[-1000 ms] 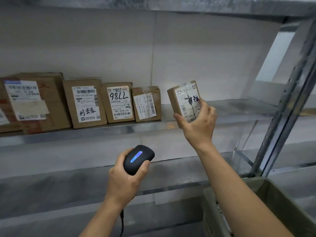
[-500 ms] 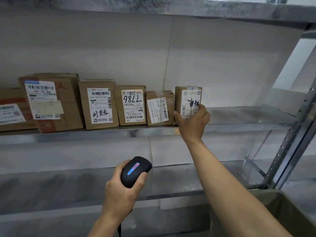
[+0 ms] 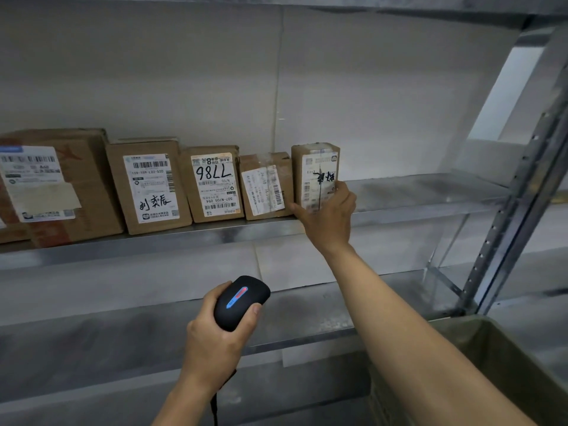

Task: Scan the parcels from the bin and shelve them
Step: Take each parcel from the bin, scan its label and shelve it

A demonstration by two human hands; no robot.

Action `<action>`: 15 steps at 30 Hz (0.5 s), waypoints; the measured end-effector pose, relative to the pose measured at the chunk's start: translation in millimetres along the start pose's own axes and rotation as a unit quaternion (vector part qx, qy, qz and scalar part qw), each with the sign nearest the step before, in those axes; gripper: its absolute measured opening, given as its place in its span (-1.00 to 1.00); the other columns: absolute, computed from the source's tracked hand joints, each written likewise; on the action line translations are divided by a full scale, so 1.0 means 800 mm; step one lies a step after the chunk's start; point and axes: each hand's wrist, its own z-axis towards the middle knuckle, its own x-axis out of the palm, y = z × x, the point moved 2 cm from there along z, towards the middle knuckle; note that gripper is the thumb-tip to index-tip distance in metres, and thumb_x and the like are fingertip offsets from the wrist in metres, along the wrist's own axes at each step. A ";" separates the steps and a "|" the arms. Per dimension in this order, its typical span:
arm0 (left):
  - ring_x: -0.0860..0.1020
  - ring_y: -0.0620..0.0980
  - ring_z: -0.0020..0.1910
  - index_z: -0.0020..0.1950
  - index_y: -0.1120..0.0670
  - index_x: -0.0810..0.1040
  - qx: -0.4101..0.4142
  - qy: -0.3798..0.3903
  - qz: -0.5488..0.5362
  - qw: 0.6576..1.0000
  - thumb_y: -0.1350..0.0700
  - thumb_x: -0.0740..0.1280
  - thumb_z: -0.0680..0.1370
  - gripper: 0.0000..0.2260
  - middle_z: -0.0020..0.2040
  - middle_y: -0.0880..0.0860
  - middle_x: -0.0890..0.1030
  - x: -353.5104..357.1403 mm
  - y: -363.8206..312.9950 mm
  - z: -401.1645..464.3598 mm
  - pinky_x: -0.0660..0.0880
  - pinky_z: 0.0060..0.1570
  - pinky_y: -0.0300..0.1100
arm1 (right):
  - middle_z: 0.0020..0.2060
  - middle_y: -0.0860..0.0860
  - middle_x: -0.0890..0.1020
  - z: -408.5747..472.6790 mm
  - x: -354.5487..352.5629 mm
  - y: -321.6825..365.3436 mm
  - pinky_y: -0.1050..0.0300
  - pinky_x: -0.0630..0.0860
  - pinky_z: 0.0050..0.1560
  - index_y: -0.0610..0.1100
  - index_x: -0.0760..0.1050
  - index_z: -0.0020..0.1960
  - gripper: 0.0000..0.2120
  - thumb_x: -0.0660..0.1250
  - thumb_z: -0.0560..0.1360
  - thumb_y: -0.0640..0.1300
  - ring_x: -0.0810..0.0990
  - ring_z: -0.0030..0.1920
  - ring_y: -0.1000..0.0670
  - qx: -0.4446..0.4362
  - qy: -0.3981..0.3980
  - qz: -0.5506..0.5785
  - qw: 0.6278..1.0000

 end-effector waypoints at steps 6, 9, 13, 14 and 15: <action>0.68 -0.09 -0.15 0.17 -0.25 0.54 0.003 0.027 -0.012 1.000 -0.14 0.57 0.38 -0.59 -0.04 -0.30 0.66 0.020 -0.003 0.005 0.68 -0.12 0.04 | 0.37 -0.11 0.34 -0.014 -0.027 -0.014 0.01 0.41 0.28 -0.14 0.22 0.50 -0.16 0.51 0.43 0.21 0.28 0.34 -0.07 -0.035 0.027 -0.017 0.999; 0.69 -0.08 -0.15 0.16 -0.27 0.54 0.003 0.046 -0.013 0.999 -0.20 0.55 0.36 -0.59 -0.06 -0.27 0.67 0.033 -0.007 0.004 0.68 -0.11 0.04 | 0.41 -0.11 0.32 -0.025 -0.049 -0.024 0.04 0.38 0.29 -0.12 0.20 0.55 -0.24 0.44 0.52 0.16 0.28 0.38 -0.08 -0.043 0.037 -0.019 0.998; 0.68 -0.11 -0.10 0.18 -0.29 0.53 0.000 0.079 -0.023 0.997 -0.24 0.58 0.36 -0.56 -0.02 -0.30 0.65 0.059 -0.009 0.003 0.68 -0.09 0.09 | 0.46 -0.11 0.32 -0.046 -0.080 -0.047 0.03 0.35 0.38 -0.12 0.21 0.57 -0.29 0.39 0.56 0.14 0.27 0.46 -0.08 -0.044 0.045 -0.033 0.997; 0.68 -0.12 -0.09 0.18 -0.30 0.53 0.000 0.088 -0.024 0.996 -0.29 0.54 0.33 -0.53 -0.01 -0.32 0.64 0.066 -0.011 0.003 0.68 -0.08 0.09 | 0.47 -0.11 0.33 -0.053 -0.088 -0.054 0.04 0.35 0.38 -0.12 0.22 0.57 -0.30 0.39 0.57 0.13 0.27 0.47 -0.08 -0.042 0.046 -0.037 0.997; 0.68 -0.13 -0.07 0.19 -0.30 0.52 0.000 0.098 -0.024 0.995 -0.32 0.52 0.31 -0.51 0.00 -0.33 0.64 0.074 -0.013 0.002 0.68 -0.08 0.10 | 0.46 -0.11 0.34 -0.060 -0.096 -0.061 0.05 0.34 0.38 -0.13 0.23 0.57 -0.31 0.39 0.57 0.11 0.28 0.47 -0.08 -0.039 0.048 -0.044 0.997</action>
